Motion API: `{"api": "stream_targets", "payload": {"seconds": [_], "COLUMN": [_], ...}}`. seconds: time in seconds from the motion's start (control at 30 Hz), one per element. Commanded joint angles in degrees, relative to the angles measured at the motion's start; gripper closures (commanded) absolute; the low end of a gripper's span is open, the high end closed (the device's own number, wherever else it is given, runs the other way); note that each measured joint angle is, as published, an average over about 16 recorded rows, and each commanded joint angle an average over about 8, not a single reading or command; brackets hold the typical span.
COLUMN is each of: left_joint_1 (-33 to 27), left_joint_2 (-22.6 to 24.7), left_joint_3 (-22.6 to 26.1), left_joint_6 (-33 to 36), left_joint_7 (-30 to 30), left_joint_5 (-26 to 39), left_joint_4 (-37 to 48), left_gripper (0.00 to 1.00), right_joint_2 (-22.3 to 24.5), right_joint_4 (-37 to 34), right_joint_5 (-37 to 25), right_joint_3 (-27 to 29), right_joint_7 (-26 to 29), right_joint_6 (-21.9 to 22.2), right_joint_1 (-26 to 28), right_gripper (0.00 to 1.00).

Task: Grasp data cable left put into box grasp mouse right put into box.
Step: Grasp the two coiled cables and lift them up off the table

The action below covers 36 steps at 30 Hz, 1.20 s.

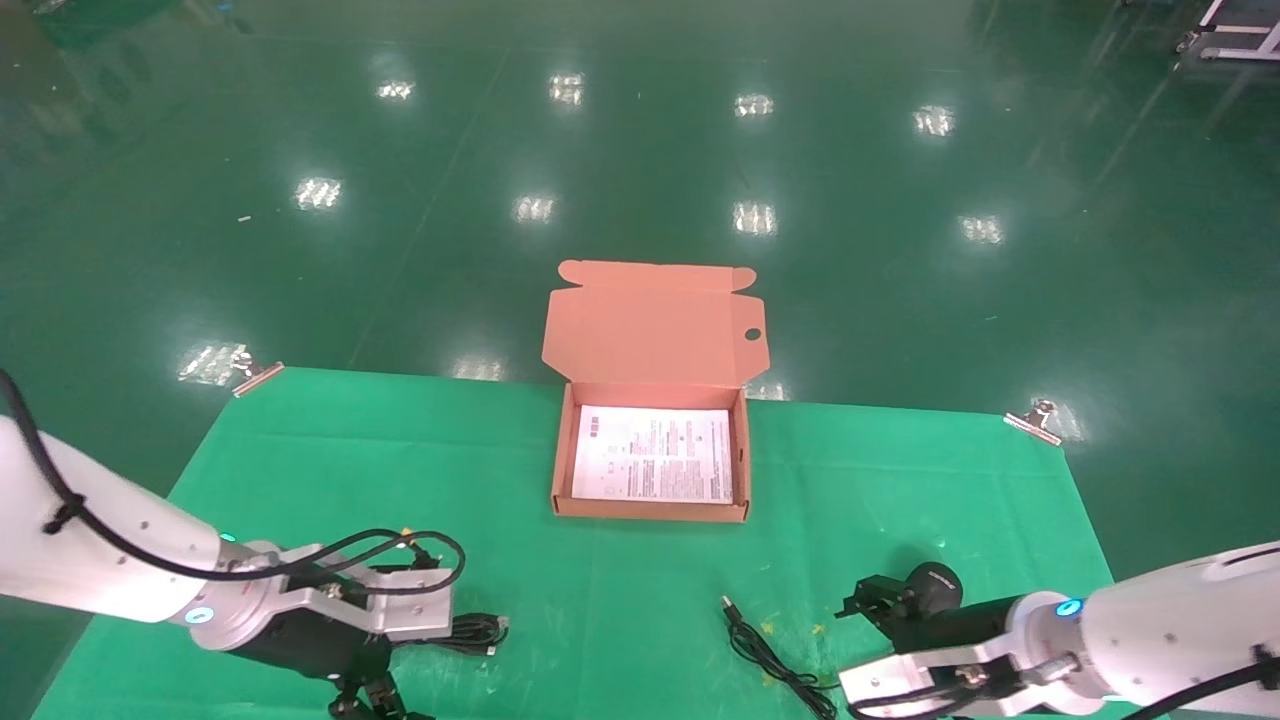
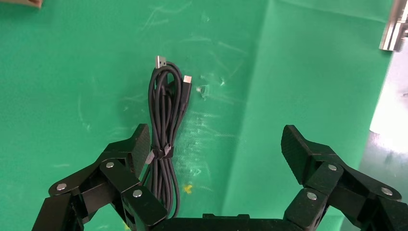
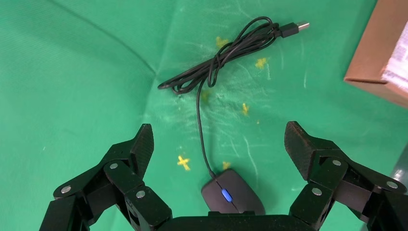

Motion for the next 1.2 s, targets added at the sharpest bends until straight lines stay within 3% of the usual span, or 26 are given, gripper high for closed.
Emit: {"api": "stream_targets", "payload": {"seconds": [0.03,0.53,1.2], "left_joint_1": [0.19,-0.72,-2.53], "left_joint_2": [0.77,5.4,8.17], "left_joint_3": [0.15,-0.73,-2.07], "left_joint_6": [-0.95,-8.41,-11.24], "left_joint_7": [0.32,1.88,8.64], "left_joint_5": [0.49,1.56,-0.4], "left_joint_4": [2.12,18.45,31.54], "left_gripper": [0.0,0.0,0.0], "right_joint_2": [-0.96,-7.91,-16.15], "right_joint_4": [-0.16,-9.01,-25.84], "right_joint_5": [-2.25,-6.55,-3.61], "right_joint_3": [-0.42,-0.94,0.04], "right_joint_7": [2.36,9.39,10.24], "right_joint_6": [1.23,4.3,5.18], "right_joint_1": [-0.72,-0.73,2.62], "right_gripper": [0.0,0.0,0.0]}}
